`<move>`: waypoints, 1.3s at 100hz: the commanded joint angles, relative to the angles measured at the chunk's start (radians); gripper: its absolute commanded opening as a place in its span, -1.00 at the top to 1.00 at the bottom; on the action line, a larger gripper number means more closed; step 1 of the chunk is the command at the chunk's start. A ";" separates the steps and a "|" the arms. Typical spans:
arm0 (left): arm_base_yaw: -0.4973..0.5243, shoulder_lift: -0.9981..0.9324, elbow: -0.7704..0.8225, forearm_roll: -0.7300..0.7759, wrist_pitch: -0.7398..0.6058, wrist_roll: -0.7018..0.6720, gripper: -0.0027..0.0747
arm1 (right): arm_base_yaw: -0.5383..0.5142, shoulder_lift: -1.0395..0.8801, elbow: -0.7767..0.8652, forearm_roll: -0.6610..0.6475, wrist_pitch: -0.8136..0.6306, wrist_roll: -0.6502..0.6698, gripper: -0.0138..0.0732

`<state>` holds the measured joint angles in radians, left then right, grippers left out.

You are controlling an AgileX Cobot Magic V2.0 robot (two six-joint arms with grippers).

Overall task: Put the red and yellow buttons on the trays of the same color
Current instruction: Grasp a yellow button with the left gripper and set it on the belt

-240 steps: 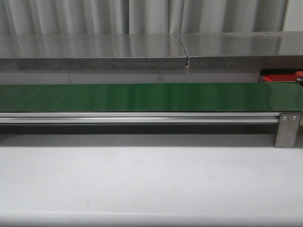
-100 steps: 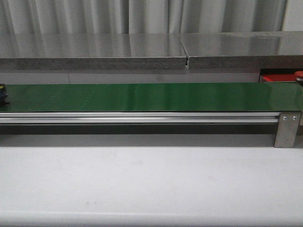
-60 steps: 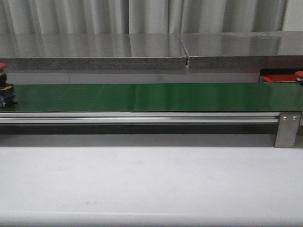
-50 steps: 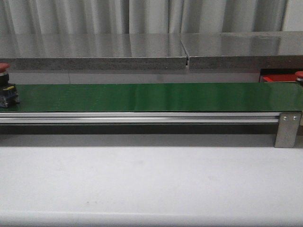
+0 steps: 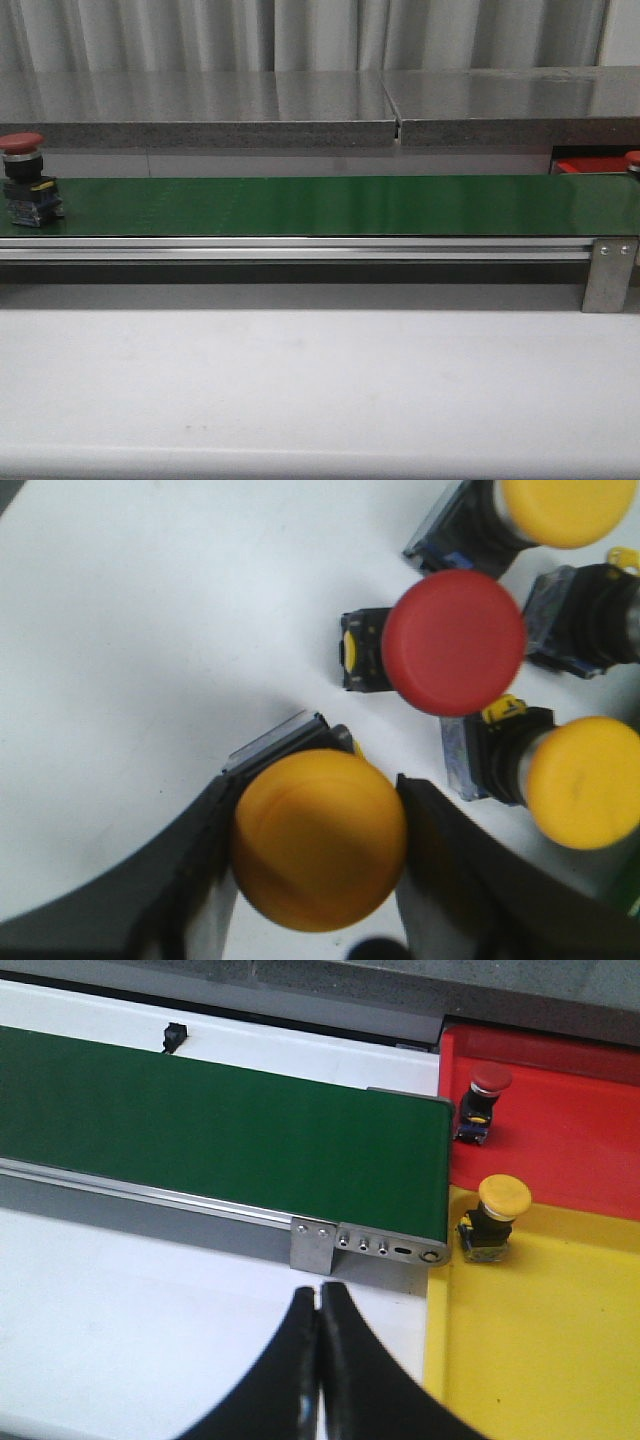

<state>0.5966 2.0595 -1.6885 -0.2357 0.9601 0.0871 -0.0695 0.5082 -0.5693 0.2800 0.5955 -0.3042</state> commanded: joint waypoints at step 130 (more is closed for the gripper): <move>-0.267 -0.230 0.112 -0.121 -0.053 0.009 0.34 | 0.001 0.001 -0.026 0.014 -0.067 -0.007 0.95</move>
<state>0.3342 1.8738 -1.5512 -0.3241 0.9330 0.0969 -0.0695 0.5082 -0.5693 0.2800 0.5955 -0.3042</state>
